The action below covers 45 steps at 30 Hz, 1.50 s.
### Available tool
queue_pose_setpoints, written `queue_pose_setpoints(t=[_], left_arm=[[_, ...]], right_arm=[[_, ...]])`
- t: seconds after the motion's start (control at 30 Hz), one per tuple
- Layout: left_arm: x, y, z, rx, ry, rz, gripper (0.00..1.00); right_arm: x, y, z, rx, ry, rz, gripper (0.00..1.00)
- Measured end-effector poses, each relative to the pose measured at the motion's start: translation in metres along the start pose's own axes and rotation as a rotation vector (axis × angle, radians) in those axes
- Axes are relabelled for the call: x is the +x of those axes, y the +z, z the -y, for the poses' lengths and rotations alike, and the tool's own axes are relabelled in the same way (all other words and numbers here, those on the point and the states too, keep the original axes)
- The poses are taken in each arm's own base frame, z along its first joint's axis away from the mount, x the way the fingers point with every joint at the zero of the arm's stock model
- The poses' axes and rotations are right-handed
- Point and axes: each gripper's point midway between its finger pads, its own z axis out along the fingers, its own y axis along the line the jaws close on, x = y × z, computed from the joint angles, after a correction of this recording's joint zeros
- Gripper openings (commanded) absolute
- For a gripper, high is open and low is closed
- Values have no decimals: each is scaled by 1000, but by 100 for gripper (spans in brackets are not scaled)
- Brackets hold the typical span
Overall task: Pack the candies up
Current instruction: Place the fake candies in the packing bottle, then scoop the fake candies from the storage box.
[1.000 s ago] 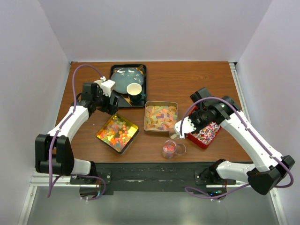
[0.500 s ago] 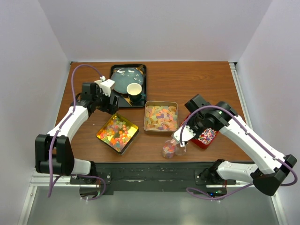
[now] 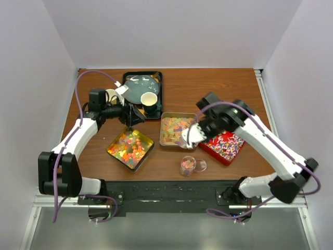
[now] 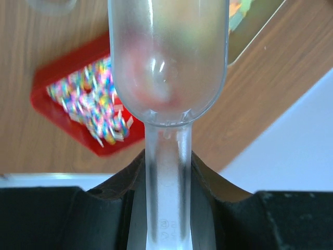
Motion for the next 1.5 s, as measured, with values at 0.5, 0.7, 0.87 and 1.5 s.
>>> queue_pose_setpoints(t=[0.5,0.7,0.87,1.5], left_arm=[[-31,14,95,438,3,83,61],[-16,30,82,419,-59,38,65],[-21,31,85,443,-29,35,70],[110,58,69,58,305,-106,88]], right_arm=[[-64,59,68,-140,481,181,0],[-93,21,101,-61,497,378,0],[-96,9,93,-81,509,412,0],[36,70,77,-123,283,-47,0]])
